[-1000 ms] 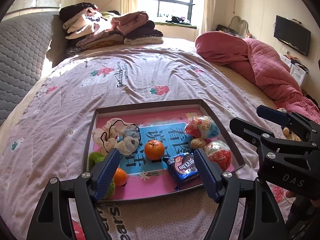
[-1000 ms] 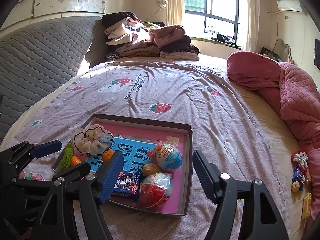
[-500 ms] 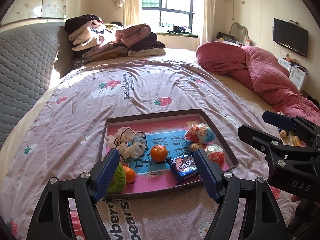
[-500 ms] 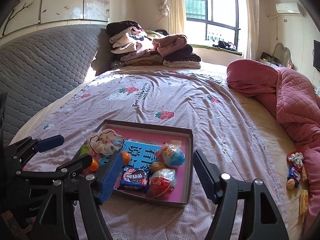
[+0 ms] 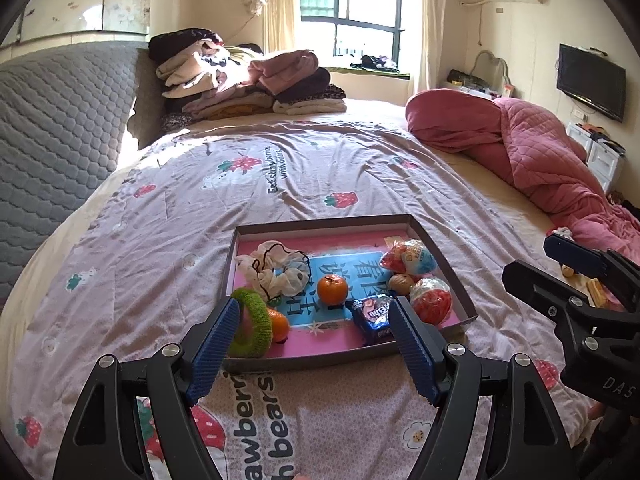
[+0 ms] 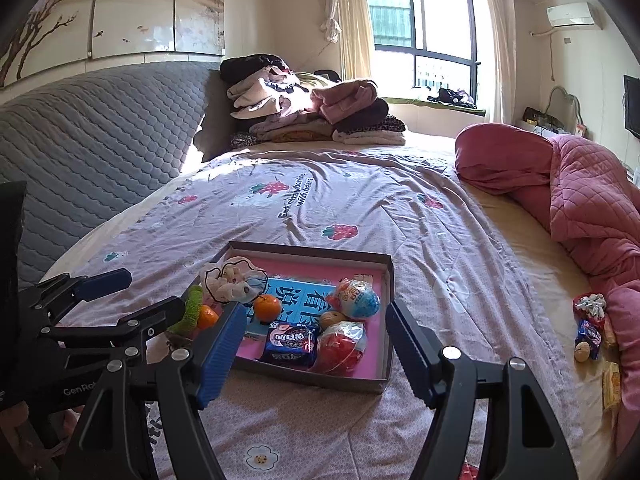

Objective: Organize objects

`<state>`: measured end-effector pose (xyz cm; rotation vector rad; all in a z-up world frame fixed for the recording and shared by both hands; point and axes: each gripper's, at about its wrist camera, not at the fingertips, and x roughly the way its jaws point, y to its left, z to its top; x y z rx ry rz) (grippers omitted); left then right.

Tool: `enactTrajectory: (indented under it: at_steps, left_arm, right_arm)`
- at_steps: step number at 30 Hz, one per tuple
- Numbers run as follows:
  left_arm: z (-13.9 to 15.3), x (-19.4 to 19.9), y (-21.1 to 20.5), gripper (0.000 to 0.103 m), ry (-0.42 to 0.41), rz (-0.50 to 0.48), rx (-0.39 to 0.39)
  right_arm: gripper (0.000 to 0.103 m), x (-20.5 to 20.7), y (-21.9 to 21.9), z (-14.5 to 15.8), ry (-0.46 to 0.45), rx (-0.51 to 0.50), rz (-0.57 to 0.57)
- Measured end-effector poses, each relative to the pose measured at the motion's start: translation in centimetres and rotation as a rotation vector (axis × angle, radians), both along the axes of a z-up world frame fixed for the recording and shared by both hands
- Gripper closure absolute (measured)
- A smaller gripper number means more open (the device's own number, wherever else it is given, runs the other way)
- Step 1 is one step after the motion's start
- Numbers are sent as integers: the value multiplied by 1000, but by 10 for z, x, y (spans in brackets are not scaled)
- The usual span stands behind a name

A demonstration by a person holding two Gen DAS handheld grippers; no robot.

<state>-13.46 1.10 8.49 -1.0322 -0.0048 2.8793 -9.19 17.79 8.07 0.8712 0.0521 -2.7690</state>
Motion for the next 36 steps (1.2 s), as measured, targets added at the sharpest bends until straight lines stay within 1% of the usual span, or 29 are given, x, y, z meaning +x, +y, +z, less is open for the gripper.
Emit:
enactTrajectory:
  at_steps: [7,16,21,28,36]
  left_arm:
    - [-3,22,-9,25,13,1,51]
    - [-16,38,-19,25,16,26,53]
    - [-19,46,-22,25,28,41,30]
    - [-24,54,-23,25,28,50,14]
    - [-31,57,-28,25,9,56,35]
  right_arm:
    - [31,15,-4,-1,5,-18,9]
    - [31,28,-2,-8,3,-40,1]
    - [31,34,-3,-9,13,-29,-6]
    - [31,36,1,-16,3,-55,-15]
    - [31,45,-5,-25,11,-8,-6]
